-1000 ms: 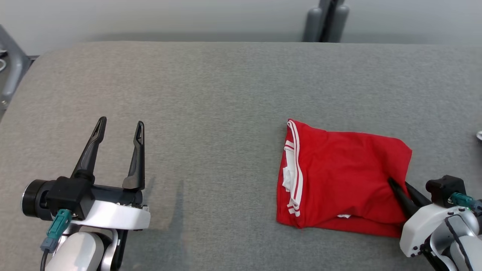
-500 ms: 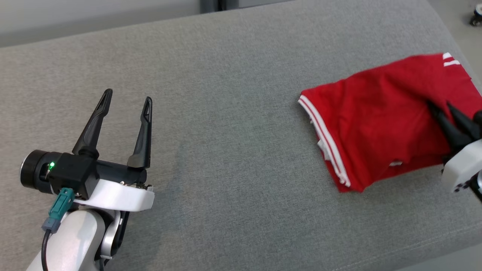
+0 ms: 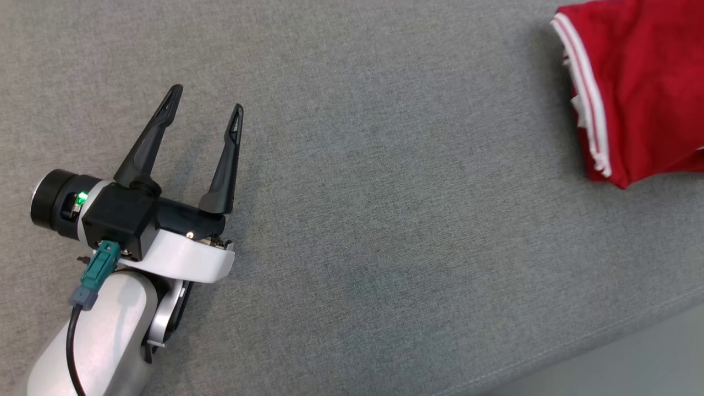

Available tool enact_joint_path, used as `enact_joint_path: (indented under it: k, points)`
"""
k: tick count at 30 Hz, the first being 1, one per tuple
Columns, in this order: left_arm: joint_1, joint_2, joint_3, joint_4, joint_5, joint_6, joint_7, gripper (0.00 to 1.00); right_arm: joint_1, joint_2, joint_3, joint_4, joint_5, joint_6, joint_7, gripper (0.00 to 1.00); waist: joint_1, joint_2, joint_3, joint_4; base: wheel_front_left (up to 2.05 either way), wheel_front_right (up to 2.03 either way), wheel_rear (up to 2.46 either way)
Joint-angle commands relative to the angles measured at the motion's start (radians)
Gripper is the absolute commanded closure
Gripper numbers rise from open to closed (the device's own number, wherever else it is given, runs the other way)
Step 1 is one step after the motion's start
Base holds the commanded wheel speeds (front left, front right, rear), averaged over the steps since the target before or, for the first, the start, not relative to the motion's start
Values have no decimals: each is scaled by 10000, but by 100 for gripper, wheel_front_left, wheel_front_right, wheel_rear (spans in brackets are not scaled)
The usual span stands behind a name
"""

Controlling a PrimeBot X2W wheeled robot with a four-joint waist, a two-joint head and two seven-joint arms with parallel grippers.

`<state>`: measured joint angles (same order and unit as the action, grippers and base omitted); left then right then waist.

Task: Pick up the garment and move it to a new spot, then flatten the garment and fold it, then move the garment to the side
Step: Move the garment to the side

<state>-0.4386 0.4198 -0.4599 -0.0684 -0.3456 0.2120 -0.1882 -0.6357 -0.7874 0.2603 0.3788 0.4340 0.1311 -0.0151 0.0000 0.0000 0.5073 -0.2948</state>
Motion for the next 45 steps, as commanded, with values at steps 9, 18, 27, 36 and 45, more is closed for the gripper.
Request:
enact_joint_path:
  k: [9, 18, 27, 36, 45]
  points:
    - [-518, 98, -103, 35, 119, -159, 140, 0, -1378, 875, 38, 3303, -157, -7, -1735, 0, 0, 0, 385, 243, 0, 0, 0]
    - [-249, 127, 26, 85, -28, 104, 87, 0, -1924, 1856, -604, 4114, -237, -7, -2535, 0, 0, 0, 221, 456, 0, 0, 0]
    - [677, 8, 778, 47, -581, 767, -351, 0, 547, 3966, -3075, 21, -1288, -7, -2502, 0, 0, 0, -832, 683, 0, 0, 0]
    - [1596, -360, 1499, -28, -1079, 1173, -666, 0, 2845, 5831, -3205, -3221, -1938, -7, -2150, 0, 0, 0, -1960, 1640, 0, 0, 0]
    - [2395, -354, 2266, -14, -1141, 955, -753, 0, 4200, 6507, -2898, -4593, -2380, -6, -1352, 0, 0, 0, -2606, 2572, 0, 0, 0]
